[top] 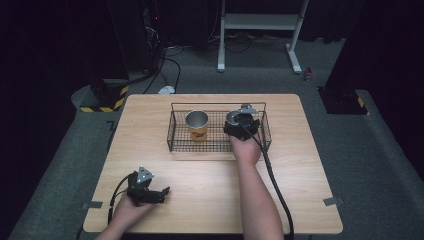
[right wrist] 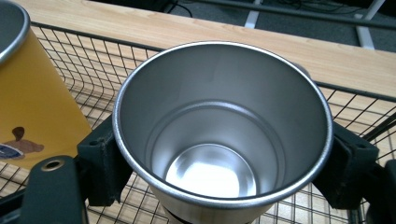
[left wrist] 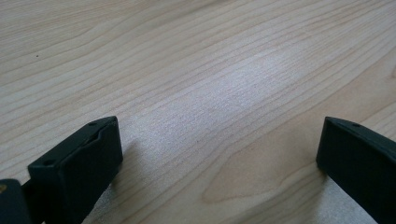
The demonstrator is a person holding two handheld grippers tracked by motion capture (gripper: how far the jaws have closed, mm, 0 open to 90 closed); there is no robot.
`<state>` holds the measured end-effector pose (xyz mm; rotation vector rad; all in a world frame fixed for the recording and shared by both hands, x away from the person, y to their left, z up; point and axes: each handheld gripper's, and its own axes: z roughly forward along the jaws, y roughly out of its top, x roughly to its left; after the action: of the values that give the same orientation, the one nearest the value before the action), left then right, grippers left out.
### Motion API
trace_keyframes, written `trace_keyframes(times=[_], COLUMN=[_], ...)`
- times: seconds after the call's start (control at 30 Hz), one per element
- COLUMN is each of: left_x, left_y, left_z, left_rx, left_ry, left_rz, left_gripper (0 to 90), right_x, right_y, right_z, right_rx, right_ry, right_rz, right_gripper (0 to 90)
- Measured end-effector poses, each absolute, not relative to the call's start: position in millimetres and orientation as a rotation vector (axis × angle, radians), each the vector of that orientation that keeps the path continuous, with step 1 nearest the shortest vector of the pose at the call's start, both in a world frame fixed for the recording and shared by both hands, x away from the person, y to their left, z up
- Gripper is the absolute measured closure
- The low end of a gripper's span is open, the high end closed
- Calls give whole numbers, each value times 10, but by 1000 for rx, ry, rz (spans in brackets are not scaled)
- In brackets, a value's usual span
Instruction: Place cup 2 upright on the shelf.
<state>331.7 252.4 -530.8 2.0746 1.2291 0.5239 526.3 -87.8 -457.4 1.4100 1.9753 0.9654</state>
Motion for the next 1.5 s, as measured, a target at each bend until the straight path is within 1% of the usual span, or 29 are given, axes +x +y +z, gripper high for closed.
trace_keyframes(times=[0.57,1.27,1.43,1.5], left_x=[3318,3318,3318,3318], left_y=[2526,2527,2527,2526], left_z=[-5308,-5308,-5308,-5308], left_rx=[2076,2076,2077,2076], left_ry=[1226,1225,1225,1226], left_rz=[524,524,524,523], left_gripper=[6,6,5,6], right_x=[5311,5331,5328,5327], right_y=[-867,-899,-893,-891], right_z=[-4670,-4682,-4685,-4686], right_rx=[1435,1492,1490,1491], right_ry=[2016,2061,2072,2070], right_rz=[924,942,932,928], right_gripper=[184,180,166,147])
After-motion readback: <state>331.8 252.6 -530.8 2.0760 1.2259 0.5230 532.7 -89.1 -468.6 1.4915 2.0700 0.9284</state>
